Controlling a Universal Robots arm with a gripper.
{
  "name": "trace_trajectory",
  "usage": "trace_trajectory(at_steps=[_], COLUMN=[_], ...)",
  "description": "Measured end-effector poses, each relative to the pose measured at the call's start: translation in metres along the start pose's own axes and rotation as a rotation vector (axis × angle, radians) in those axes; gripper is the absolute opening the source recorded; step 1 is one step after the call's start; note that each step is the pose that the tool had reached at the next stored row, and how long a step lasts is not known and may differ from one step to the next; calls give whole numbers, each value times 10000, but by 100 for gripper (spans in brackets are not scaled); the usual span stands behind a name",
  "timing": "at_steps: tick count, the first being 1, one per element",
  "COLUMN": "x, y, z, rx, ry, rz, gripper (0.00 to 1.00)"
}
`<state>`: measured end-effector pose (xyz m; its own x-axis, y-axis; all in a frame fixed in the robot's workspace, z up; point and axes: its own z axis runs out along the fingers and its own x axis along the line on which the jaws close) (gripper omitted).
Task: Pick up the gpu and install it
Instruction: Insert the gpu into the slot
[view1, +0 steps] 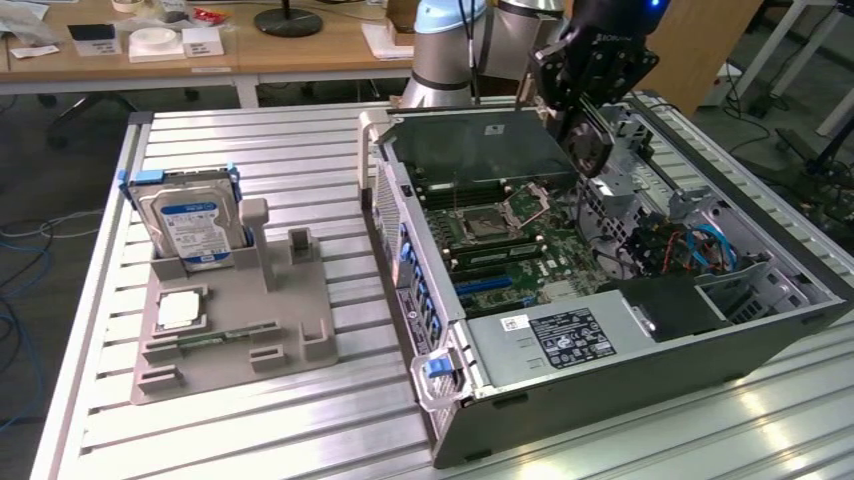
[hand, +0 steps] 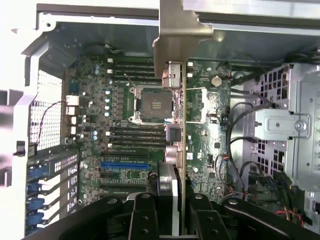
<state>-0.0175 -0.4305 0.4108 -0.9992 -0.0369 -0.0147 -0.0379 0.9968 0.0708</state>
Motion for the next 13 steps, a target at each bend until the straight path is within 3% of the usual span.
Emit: trace_trajectory(at_steps=[13], x=[0], y=[0], z=[0], rx=[-27], ry=[126], rz=[-1773], gripper=[28])
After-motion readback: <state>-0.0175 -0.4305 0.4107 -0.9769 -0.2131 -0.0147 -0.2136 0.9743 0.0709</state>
